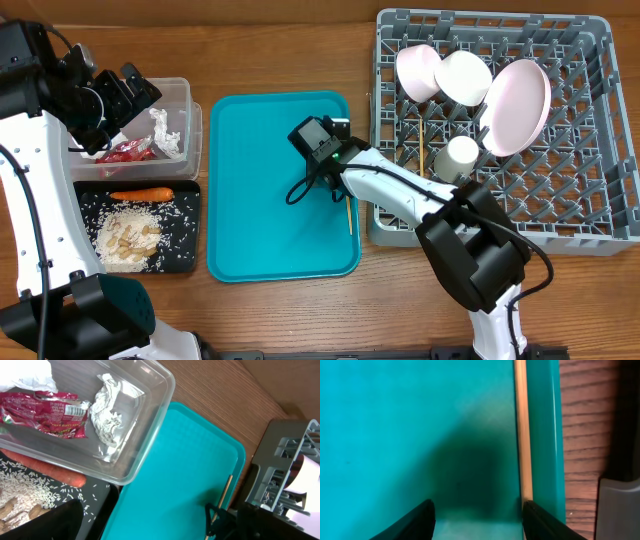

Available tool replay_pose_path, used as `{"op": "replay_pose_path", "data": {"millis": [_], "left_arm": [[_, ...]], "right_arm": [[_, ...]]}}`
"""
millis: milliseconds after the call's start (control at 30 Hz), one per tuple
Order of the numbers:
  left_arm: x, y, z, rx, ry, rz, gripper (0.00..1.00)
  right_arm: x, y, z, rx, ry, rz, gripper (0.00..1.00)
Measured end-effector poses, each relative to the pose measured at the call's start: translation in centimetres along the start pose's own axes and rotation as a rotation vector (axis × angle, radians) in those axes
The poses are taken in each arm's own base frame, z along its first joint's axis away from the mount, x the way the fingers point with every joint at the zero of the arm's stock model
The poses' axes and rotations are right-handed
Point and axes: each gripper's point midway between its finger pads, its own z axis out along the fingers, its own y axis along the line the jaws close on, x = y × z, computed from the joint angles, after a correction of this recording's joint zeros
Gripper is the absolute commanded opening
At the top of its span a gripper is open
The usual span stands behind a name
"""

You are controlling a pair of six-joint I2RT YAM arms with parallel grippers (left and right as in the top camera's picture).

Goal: Sort waste into correct bins and load items into the dishwasher
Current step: 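Lower the right gripper onto the second chopstick and pinch it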

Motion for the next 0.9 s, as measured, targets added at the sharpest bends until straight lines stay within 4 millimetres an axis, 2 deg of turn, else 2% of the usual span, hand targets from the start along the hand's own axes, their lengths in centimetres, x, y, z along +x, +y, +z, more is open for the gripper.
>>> {"op": "replay_pose_path", "data": {"millis": [233,533,633,867,900], "left_arm": [[0.0,0.0,0.0,0.000,0.000,0.000,1.00],[0.0,0.0,0.0,0.000,0.000,0.000,1.00],[0.0,0.0,0.0,0.000,0.000,0.000,1.00],[0.0,0.0,0.0,0.000,0.000,0.000,1.00],[0.0,0.0,0.0,0.000,0.000,0.000,1.00]], "right_arm": [[-0.1,-0.5,0.2,-0.001,0.014,0.014,0.60],[0.2,-0.2,0.2,-0.020,0.033,0.014,0.59],[0.3,0.0,0.2,-0.028,0.039,0.017,0.51],[0.8,0.5,0.1,-0.059,0.065,0.016,0.49],[0.8,0.5,0.1,-0.062,0.068,0.016,0.45]]}}
